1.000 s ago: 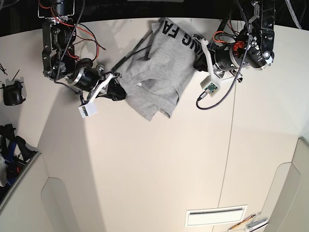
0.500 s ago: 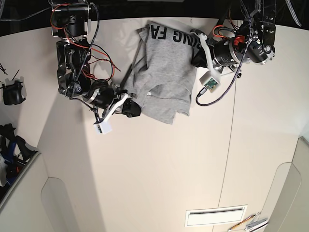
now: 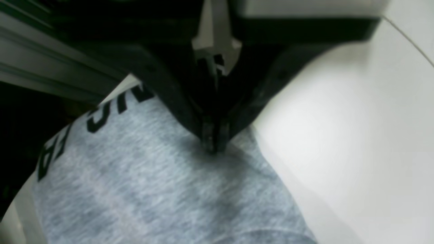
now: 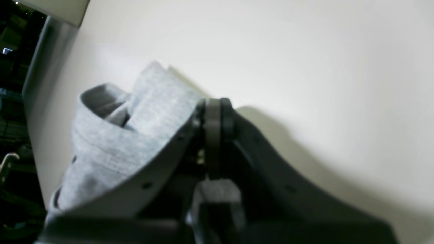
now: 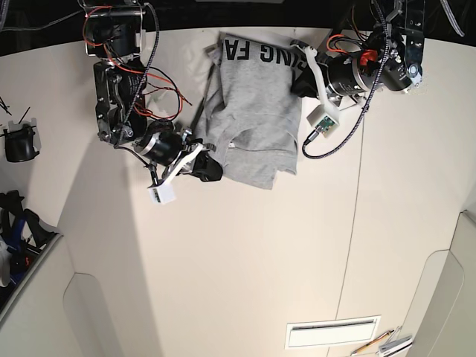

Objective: Fold the T-shirt properly
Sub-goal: 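Release the shirt and lift both grippers away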

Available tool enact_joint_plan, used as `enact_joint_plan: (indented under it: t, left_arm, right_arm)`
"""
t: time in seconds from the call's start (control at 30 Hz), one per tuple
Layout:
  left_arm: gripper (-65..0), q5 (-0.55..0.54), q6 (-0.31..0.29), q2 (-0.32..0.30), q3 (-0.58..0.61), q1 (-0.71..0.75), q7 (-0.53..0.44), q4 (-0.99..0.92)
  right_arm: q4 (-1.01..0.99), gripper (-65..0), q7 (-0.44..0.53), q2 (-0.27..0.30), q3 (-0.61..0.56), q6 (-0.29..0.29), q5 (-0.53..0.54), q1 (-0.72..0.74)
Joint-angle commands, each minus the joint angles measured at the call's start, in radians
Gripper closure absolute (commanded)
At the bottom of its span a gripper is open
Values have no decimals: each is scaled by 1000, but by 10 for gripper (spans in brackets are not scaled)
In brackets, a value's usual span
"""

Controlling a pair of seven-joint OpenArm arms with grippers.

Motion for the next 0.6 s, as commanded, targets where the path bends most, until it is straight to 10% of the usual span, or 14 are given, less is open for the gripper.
enact_joint_plan:
  t: [0.0, 0.57]
  left_arm:
    - [0, -18, 0, -3, -2, -2, -11, 19]
    - [0, -18, 0, -3, -2, -6, -27, 21]
  right_arm:
    - [-3, 0, 12, -3, 0, -5, -8, 14]
    - [-90, 0, 18, -38, -109, -6, -43, 103]
